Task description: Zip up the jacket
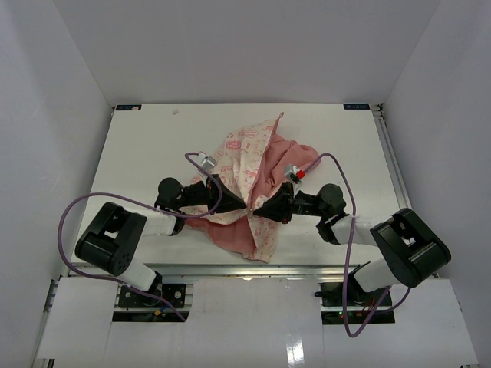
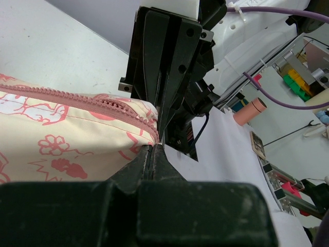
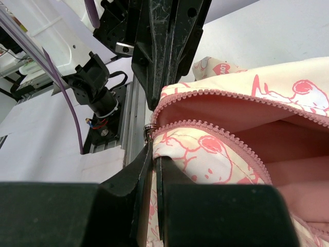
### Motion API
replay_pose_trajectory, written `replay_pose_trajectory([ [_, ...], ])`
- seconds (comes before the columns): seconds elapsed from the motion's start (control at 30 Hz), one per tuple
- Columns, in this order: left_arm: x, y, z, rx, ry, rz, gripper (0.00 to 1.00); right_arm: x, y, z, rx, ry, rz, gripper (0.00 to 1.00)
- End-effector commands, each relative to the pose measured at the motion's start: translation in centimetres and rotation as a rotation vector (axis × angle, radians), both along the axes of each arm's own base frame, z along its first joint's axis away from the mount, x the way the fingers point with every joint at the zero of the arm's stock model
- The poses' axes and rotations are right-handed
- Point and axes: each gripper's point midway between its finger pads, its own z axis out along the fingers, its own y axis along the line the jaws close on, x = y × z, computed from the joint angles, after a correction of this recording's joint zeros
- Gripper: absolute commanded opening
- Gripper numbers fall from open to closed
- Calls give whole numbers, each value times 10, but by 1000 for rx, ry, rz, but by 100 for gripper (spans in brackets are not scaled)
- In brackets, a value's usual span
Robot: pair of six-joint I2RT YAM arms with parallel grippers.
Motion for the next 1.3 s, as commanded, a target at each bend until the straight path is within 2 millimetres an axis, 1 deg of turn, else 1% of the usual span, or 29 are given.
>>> replay_pose_trajectory([
  [0.0,-14,5,34,-115,-273,-33,0,-1,-1,66,198,-279,-1,8],
  [0.23,-14,5,35,-117,-281,-29,0,-1,-2,71,208,-275,-4,8],
  [0.5,-14,6,33,-123,-288,-14,0,4,-2,74,220,-261,-31,8],
  [0.67,-12,7,33,-126,-294,13,0,4,-3,84,263,-255,-38,8],
  [0.83,-11,7,31,-130,-291,31,0,5,-4,87,284,-241,-53,8],
  [1.03,-10,8,34,-140,-292,51,0,10,-6,88,296,-236,-88,8],
  [1.27,-12,10,39,-172,-275,55,0,15,-6,96,327,-244,-109,8],
])
